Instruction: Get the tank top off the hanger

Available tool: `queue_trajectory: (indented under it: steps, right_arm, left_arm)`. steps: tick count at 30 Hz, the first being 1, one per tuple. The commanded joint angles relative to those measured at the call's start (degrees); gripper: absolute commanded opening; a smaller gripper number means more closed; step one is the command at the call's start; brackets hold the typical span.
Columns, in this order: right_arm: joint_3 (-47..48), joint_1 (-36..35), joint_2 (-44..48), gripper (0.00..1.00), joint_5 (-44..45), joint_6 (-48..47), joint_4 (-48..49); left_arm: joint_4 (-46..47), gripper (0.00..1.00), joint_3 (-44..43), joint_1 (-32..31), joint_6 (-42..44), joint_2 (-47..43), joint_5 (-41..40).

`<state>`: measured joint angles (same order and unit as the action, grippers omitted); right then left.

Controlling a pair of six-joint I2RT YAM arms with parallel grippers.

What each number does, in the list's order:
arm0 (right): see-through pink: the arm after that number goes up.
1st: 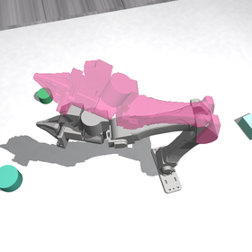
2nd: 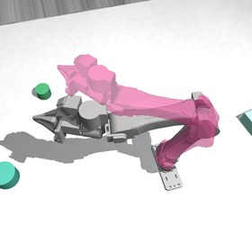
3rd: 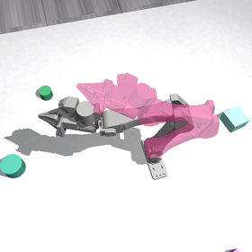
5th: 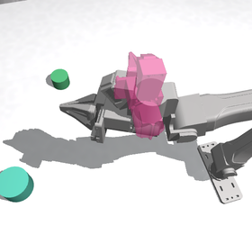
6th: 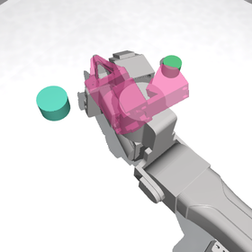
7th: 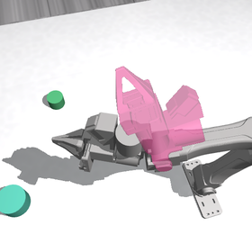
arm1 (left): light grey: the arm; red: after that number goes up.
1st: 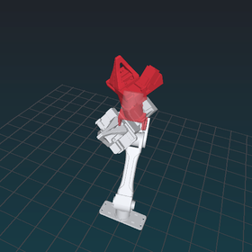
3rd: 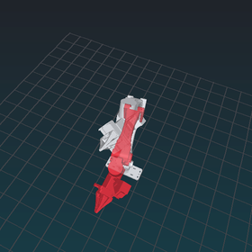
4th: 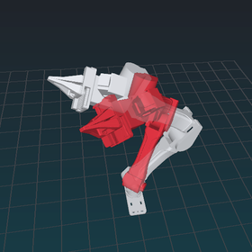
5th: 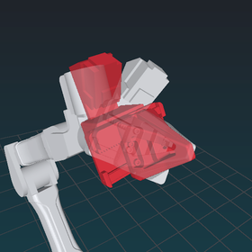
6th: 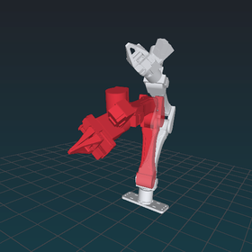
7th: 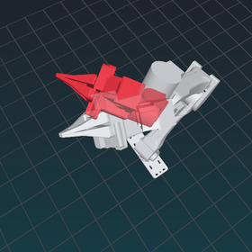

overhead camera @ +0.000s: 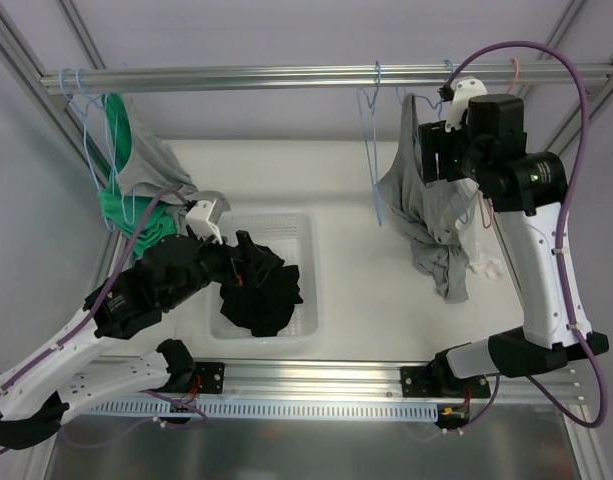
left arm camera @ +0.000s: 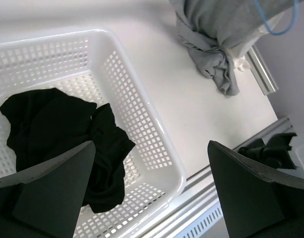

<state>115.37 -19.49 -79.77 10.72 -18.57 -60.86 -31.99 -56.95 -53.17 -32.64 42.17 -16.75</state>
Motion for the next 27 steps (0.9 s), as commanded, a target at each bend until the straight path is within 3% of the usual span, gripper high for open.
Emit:
queue_trajectory:
  steps: [1, 4, 10, 18, 20, 21, 27]
  right_arm:
    - [2.58, 1.2, -0.91, 0.69, -1.75, -4.02, 0.74]
    - [3.02, 1.73, -3.37, 0.48, -1.76, -5.08, 2.15]
    - [-1.37, 2.87, -1.63, 0.25, -3.16, -2.62, 9.96]
    - [-4.37, 3.31, -1.79, 0.18, -7.29, -0.33, 14.81]
    - [-4.37, 3.31, -2.14, 0.03, -6.6, 0.02, 15.15]
    - [-4.37, 3.31, -2.15, 0.0, -6.33, 0.37, 15.42]
    - [-6.03, 3.31, 2.15, 0.0, -7.91, 3.97, 21.48]
  left_arm:
    - [0.08, 0.99, -1.33, 0.26, 4.52, -1.13, 5.94]
    - [-0.09, 0.99, -1.32, 0.26, 4.96, -0.34, 6.64]
    - [-0.09, 0.99, -1.32, 0.26, 6.45, 1.86, 8.76]
    - [-0.09, 0.99, -2.03, 0.26, 7.68, 0.28, 9.72]
    - [-0.09, 0.99, -2.11, 0.26, 7.77, -0.51, 9.98]
    - [-0.09, 0.99, -2.29, 0.26, 7.86, -0.77, 10.07]
    - [0.08, 0.99, -6.06, 0.26, 10.31, 0.27, 14.55]
